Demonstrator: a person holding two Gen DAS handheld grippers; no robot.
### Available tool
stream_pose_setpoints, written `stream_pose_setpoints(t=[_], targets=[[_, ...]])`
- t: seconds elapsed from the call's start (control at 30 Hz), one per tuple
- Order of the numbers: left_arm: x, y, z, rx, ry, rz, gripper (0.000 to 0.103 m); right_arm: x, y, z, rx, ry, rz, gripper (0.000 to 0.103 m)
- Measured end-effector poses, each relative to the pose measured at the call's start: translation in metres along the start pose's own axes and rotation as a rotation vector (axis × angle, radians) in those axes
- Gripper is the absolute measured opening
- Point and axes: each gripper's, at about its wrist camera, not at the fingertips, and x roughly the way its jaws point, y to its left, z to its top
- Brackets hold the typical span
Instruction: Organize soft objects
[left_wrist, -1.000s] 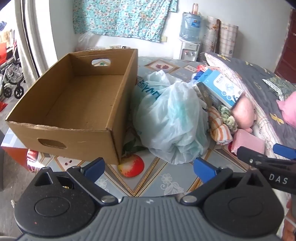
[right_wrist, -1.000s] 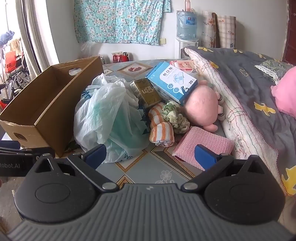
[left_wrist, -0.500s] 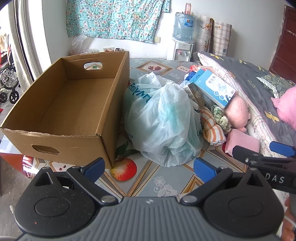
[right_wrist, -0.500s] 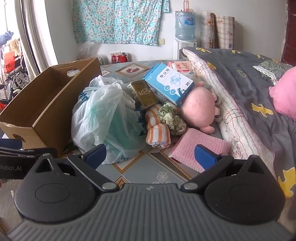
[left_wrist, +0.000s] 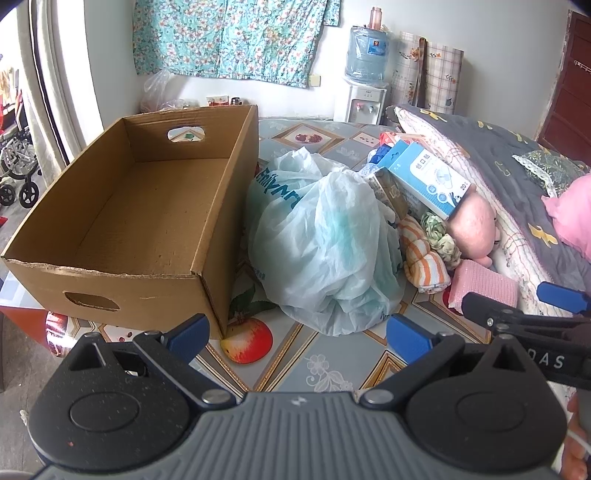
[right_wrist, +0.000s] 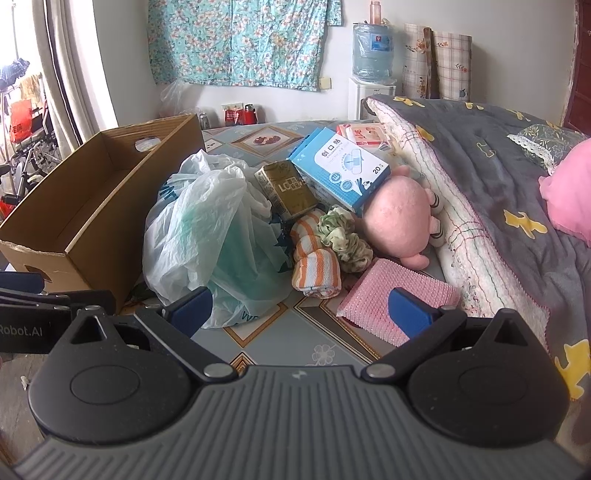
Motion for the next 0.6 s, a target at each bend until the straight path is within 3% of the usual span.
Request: stream_pose_setpoints(t=[0.6], targets=[[-0.0011, -0.0015, -0.0005, 0.001, 0.004, 0.001, 0.102, 0.0003, -0.0002, 0.0006, -0.003, 0.001, -0.001, 0.102]])
